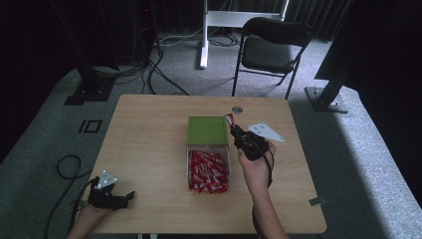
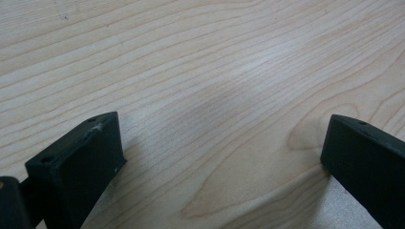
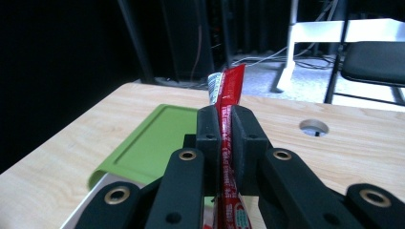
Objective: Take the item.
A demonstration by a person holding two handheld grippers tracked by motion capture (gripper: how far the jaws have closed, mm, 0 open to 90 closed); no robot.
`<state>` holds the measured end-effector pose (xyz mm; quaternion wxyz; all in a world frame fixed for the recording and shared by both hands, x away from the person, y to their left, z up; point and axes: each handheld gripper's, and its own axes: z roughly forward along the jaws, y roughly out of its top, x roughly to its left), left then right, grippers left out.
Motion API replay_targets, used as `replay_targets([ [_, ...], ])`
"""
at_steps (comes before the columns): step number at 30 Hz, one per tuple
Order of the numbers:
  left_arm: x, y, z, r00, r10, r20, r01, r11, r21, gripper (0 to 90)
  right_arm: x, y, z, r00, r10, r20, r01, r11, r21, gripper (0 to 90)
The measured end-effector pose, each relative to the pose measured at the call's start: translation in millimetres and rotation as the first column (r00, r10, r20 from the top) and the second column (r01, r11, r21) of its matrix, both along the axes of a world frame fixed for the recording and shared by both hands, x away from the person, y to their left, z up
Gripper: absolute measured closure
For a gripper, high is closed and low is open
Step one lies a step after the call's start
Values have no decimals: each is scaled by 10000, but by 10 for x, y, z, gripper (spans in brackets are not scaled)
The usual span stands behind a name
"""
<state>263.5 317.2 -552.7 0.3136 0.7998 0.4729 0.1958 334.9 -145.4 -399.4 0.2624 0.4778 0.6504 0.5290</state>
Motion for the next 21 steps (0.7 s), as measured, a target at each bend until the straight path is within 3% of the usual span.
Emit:
replay_targets([
  [4,0,0,0,10000,-1,-6,1,10000,3,14,39,-72,-90,9980,-627,0,627,9976,285,828],
  [9,0,1,0,10000,-11,-4,11,10000,16,15,95,-134,-241,9935,-1082,-349,1094,9934,354,825],
  [17,-1,0,0,10000,6,-6,-6,10000,-11,15,159,-182,-524,9836,-1619,-790,1660,9849,488,827],
  [21,-1,-1,0,10000,7,-7,-7,10000,-13,15,198,-155,-669,9814,-1581,-1085,1631,9858,389,826],
])
